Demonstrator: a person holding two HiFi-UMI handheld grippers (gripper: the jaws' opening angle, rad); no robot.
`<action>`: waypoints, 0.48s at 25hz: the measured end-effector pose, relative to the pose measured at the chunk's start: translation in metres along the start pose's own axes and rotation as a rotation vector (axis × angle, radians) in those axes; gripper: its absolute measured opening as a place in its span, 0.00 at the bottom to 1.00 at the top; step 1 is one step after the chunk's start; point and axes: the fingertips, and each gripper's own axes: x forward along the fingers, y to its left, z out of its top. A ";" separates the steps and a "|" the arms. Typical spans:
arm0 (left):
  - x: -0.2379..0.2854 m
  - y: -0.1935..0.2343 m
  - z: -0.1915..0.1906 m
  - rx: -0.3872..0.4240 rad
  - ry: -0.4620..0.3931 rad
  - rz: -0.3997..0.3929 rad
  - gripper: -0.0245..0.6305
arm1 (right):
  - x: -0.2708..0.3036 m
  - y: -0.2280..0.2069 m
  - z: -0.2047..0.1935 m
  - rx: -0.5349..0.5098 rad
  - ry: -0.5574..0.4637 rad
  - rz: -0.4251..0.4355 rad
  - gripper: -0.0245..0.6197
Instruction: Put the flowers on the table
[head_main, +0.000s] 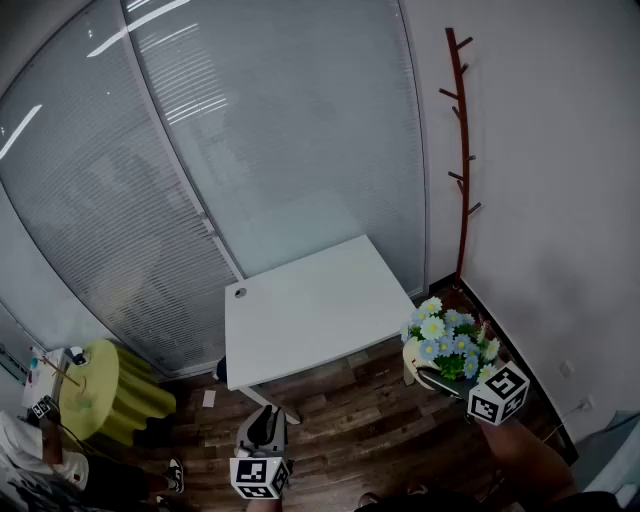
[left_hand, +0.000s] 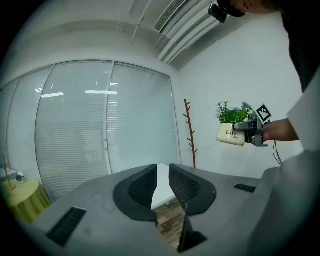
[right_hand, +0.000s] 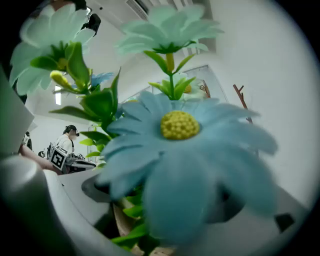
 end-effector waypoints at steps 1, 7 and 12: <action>0.001 0.000 0.001 0.000 -0.001 0.000 0.15 | 0.000 0.000 0.000 0.000 0.001 0.001 0.79; 0.004 -0.004 0.001 0.019 -0.016 -0.014 0.15 | 0.000 0.003 -0.002 -0.009 0.004 0.002 0.79; 0.004 -0.008 0.009 0.043 -0.033 -0.017 0.14 | 0.000 0.000 0.001 0.020 -0.024 0.001 0.79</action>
